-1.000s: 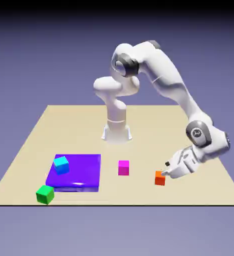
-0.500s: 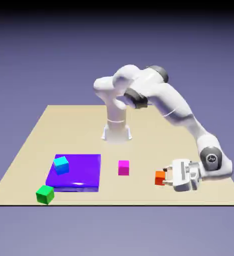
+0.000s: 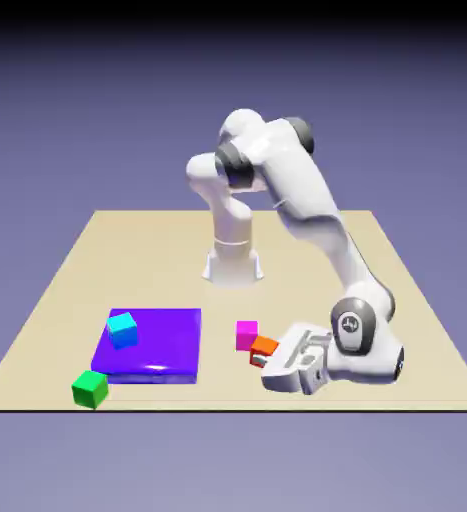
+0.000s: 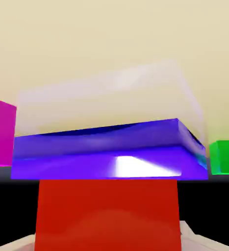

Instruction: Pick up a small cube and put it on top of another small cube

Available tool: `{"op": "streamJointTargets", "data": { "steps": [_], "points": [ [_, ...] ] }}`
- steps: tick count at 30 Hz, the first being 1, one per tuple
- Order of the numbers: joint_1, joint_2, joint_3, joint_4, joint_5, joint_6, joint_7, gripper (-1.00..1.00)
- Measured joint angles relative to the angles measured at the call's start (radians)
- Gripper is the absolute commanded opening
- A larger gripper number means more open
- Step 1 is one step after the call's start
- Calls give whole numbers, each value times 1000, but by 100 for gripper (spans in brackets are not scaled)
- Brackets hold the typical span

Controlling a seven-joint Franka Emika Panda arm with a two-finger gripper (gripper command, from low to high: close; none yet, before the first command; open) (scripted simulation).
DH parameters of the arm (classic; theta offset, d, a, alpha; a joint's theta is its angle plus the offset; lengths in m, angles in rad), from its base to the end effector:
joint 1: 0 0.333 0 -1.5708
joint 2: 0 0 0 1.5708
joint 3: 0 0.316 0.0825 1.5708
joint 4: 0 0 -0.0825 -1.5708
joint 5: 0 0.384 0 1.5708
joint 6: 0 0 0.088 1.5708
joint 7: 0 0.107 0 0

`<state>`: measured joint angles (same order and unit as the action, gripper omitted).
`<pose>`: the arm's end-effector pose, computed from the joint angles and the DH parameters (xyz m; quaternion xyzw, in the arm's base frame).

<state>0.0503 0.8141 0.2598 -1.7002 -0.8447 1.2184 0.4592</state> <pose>0.5381 0.0631 0.1337 0.7796 0.0783 -0.3906 0.4833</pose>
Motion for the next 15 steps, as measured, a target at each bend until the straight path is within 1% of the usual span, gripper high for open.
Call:
{"op": "streamJointTargets", "data": {
  "steps": [7, 9, 12, 13, 15],
  "points": [
    [-179, -188, -254, -121, 68, 117, -154, -100],
    [-192, -201, -272, -129, 73, 125, -166, -100],
    [-236, -207, -295, -238, 39, 231, -124, -100],
    [-240, -207, -297, -248, 36, 241, -121, 100],
    [-240, -207, -297, -248, 34, 241, -121, 100]
  ]
}}
